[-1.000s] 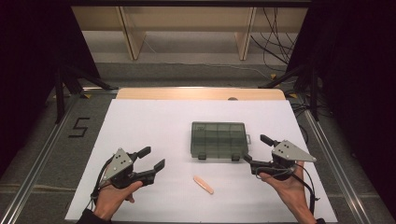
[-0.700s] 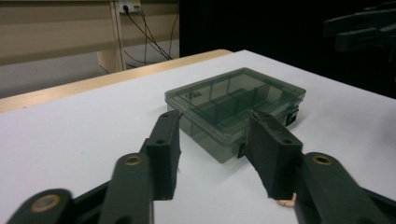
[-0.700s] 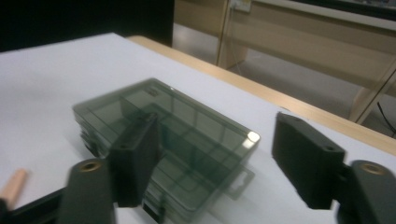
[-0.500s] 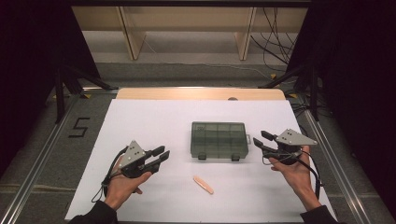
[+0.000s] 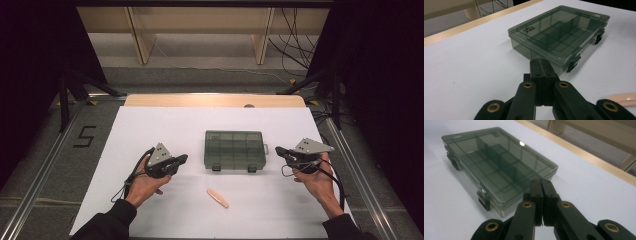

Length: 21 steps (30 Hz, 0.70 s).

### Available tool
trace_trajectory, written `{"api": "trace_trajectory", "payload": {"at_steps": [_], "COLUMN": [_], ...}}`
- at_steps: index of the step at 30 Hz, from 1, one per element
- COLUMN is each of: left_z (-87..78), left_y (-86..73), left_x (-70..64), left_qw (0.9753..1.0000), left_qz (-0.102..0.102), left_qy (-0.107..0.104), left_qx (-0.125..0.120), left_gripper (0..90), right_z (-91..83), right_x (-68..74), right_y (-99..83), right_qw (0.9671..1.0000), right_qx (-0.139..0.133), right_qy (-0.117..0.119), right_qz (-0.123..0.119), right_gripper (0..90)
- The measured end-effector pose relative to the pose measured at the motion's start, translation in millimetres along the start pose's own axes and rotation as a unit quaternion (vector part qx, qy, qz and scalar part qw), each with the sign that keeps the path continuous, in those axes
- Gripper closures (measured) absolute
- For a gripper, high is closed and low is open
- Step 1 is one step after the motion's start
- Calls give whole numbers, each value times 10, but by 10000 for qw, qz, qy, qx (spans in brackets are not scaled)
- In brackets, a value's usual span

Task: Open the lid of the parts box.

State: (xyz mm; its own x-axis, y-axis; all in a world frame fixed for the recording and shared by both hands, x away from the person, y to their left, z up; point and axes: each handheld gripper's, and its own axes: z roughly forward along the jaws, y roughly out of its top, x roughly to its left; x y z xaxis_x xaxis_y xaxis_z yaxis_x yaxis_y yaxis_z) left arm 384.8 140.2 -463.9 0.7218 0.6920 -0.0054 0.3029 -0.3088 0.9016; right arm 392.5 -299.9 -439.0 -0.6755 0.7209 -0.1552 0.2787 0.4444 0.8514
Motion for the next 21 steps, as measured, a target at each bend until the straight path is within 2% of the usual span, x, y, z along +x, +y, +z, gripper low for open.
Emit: {"api": "trace_trajectory", "payload": {"at_steps": [5,7,9,10,11,15,16,18,20,21], "left_z": [153,211,285,307,339,409,423,451,457,463], "left_y": [-15,-27,-38,-40,-45,-37,-33,-28,-22,-25], "left_x": [7,24,10,17,1,-29,-29,-52,-47,-59], "left_qw": [9998,9991,9991,9987,9987,9974,9971,9977,9967,9967], "left_qz": [5,124,68,193,126,229,279,266,361,327], "left_qy": [-34,-76,-76,-67,-86,-165,-235,-203,-271,-278], "left_qx": [208,400,407,474,480,661,662,591,676,694], "left_gripper": [898,898,898,898,898,898,898,898,898,898], "right_z": [86,120,151,166,181,241,254,273,294,301], "right_x": [-19,-32,-37,-37,-36,-23,-13,6,20,27], "right_y": [-50,-72,-94,-105,-113,-143,-149,-161,-173,-176], "right_qw": [9997,9994,9991,9988,9986,9975,9970,9963,9955,9953], "right_qx": [216,296,386,436,475,591,651,730,774,787], "right_qy": [128,128,141,158,190,266,307,368,407,420], "right_qz": [-42,-99,-122,-141,-157,-279,-268,-276,-356,-371], "right_gripper": [900,900,900,900,900,900,900,900,900,900]}}
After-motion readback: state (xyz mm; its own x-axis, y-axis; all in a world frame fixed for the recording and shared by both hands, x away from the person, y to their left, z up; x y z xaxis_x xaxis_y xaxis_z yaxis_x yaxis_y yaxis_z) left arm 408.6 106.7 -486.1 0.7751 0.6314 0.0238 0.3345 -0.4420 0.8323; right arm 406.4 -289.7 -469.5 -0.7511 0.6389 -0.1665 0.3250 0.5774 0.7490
